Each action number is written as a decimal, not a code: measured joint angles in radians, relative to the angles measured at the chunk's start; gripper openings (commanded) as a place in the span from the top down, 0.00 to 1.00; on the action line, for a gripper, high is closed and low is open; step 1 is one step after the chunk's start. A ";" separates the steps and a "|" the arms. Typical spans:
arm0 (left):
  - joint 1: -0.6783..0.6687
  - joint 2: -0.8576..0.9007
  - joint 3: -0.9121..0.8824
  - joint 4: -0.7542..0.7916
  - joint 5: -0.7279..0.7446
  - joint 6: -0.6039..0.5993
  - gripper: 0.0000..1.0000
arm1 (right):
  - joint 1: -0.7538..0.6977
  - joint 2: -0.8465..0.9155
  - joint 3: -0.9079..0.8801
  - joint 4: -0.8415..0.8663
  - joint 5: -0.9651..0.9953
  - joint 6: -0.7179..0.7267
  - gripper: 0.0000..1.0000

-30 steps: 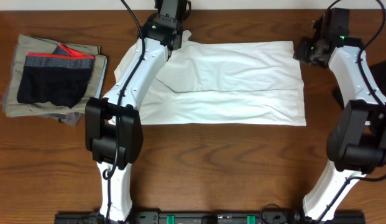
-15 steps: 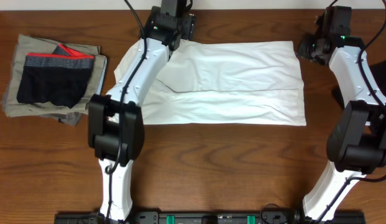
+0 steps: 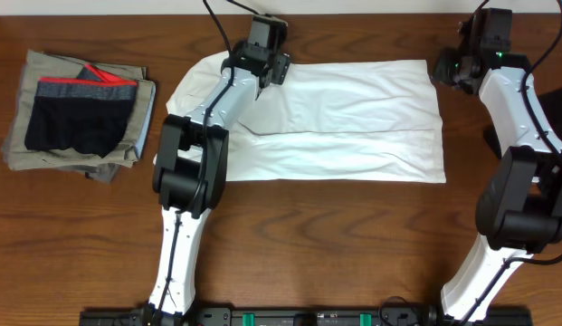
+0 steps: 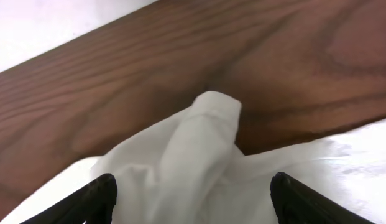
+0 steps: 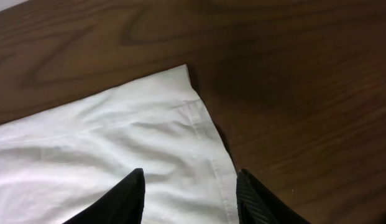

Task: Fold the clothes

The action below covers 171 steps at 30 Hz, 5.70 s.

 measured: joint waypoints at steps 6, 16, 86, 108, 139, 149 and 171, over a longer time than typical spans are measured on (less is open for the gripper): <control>0.001 0.003 0.000 0.006 0.007 0.003 0.46 | 0.000 0.006 -0.002 0.019 0.000 -0.012 0.54; 0.019 0.017 0.000 0.018 0.018 0.017 0.78 | 0.000 0.092 -0.006 0.121 0.000 -0.045 0.48; 0.022 -0.079 0.000 -0.124 0.018 -0.074 0.85 | -0.001 0.317 0.012 0.433 -0.135 -0.115 0.99; 0.022 -0.227 0.000 -0.560 -0.118 -0.405 0.85 | -0.010 0.090 0.013 -0.005 -0.068 -0.035 0.99; -0.009 -0.129 0.000 -0.209 0.104 0.118 0.20 | -0.010 0.070 0.013 -0.104 -0.092 0.017 0.99; 0.005 -0.062 0.000 -0.099 0.103 0.176 0.33 | -0.010 0.070 0.013 -0.105 -0.095 0.017 0.99; 0.027 -0.032 0.000 -0.080 0.104 0.186 0.39 | -0.010 0.070 0.013 -0.105 -0.100 0.016 0.99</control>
